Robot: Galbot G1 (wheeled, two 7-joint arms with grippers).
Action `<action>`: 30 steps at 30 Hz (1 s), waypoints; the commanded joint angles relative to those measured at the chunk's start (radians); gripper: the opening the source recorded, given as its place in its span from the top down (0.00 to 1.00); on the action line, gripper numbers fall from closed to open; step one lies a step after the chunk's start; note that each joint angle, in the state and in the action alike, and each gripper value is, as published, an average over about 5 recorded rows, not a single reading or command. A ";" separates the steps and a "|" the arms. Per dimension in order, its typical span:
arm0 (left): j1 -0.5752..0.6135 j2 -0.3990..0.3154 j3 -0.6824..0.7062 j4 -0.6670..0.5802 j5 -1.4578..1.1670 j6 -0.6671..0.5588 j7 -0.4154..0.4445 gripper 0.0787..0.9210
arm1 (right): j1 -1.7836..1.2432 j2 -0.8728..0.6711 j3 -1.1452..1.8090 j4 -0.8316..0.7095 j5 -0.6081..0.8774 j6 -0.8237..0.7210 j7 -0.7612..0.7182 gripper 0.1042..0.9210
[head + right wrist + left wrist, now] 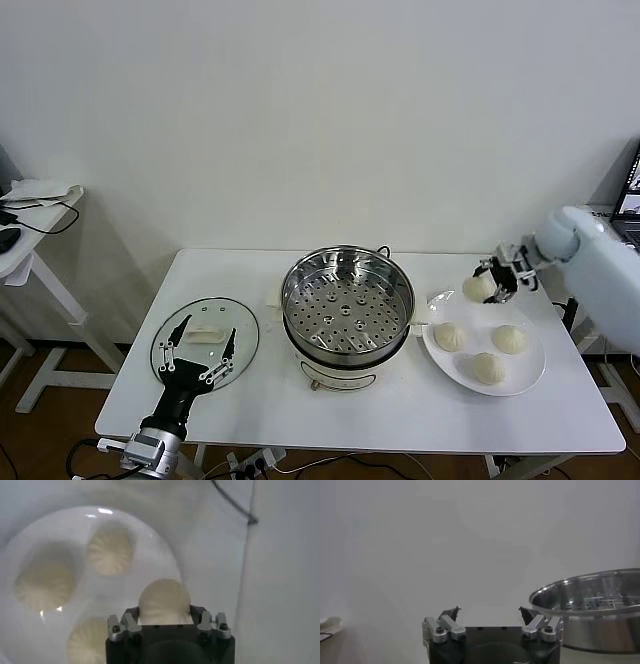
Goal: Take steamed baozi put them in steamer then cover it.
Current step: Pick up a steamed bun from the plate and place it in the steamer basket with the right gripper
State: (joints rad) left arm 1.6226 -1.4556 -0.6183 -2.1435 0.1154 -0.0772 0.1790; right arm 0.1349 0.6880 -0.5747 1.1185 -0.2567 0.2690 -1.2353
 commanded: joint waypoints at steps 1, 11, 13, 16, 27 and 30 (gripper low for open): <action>0.005 0.000 0.003 -0.011 0.013 0.000 0.002 0.12 | 0.400 -0.074 -0.367 0.303 0.151 0.188 -0.087 0.30; 0.017 0.006 -0.025 -0.010 0.011 -0.003 0.003 0.12 | 0.583 0.154 -0.536 0.345 0.172 0.283 -0.061 0.30; 0.017 0.008 -0.034 -0.005 0.009 -0.004 0.005 0.12 | 0.587 0.205 -0.559 0.335 0.169 0.288 -0.040 0.30; 0.015 0.013 -0.045 0.004 0.006 -0.006 0.008 0.12 | 0.570 0.267 -0.571 0.310 0.157 0.297 -0.025 0.30; 0.009 0.027 -0.065 0.025 -0.001 -0.012 0.020 0.12 | 0.401 0.405 -0.533 0.143 0.077 0.356 0.012 0.30; 0.008 0.028 -0.071 0.030 -0.002 -0.014 0.022 0.12 | 0.374 0.423 -0.531 0.109 0.063 0.365 0.022 0.30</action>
State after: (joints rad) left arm 1.6315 -1.4303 -0.6778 -2.1226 0.1143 -0.0886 0.1984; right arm 0.5576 1.0086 -1.0719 1.3021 -0.1649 0.5912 -1.2320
